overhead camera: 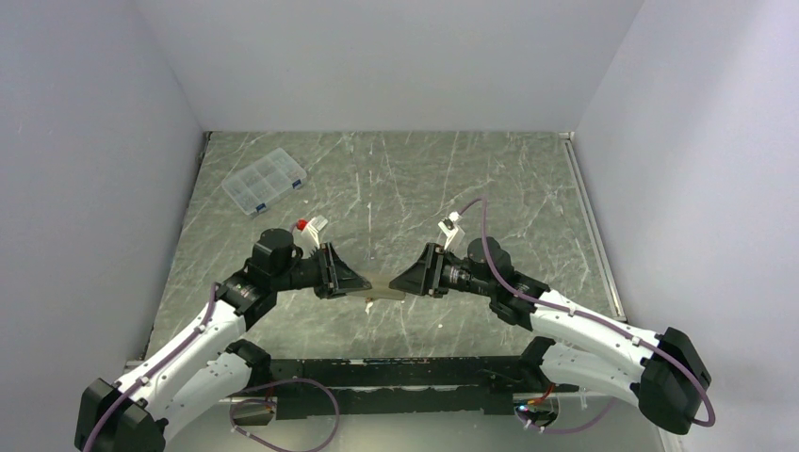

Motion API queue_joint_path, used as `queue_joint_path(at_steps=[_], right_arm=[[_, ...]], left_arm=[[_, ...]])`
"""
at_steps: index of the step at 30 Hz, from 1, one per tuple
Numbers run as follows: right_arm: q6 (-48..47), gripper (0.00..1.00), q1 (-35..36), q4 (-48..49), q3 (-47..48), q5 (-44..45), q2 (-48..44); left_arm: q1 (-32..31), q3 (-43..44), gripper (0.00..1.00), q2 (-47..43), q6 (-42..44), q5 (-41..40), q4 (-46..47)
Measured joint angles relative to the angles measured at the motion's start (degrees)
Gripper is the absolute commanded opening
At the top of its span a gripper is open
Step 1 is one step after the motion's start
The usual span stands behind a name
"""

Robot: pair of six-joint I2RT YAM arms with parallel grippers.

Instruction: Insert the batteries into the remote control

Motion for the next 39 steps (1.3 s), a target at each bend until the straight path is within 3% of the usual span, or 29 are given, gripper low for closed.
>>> queue_joint_path(at_steps=[23, 39], right_arm=[[0.3, 0.56, 2.1, 3.6, 2.5, -2.7, -0.4], [-4.3, 0.55, 2.1, -8.0, 4.0, 2.8, -2.5]], left_arm=[[-0.4, 0.3, 0.00, 1.2, 1.4, -2.6, -1.7], [-0.5, 2.5, 0.00, 1.2, 3.8, -3.9, -5.2]])
